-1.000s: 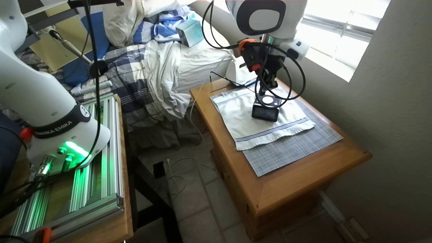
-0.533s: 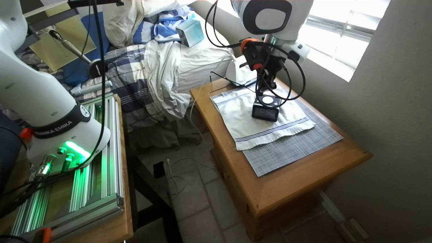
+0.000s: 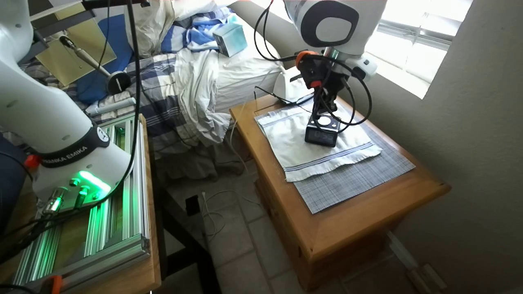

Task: Press the button on the left side of the alarm clock.

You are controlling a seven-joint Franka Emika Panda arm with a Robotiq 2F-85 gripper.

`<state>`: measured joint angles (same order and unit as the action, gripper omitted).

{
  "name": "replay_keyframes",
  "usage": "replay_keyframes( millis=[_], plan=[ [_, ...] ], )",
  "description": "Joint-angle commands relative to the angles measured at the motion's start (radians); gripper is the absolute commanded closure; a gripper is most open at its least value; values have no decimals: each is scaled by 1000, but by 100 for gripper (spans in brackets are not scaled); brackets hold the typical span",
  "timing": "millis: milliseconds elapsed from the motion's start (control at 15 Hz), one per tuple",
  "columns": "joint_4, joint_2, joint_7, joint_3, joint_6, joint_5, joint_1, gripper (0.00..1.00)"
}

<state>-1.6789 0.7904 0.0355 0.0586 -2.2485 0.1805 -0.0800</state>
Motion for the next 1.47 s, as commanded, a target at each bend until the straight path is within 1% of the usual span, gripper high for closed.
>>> replay_keyframes(
  millis=[0,733,1400],
  plan=[
    [73,45,33,1,60,-20,-8,100],
    [139,76,47,9,172,-30,-4,100],
    [208,129,66,12,211,-32,-2,100]
  ],
)
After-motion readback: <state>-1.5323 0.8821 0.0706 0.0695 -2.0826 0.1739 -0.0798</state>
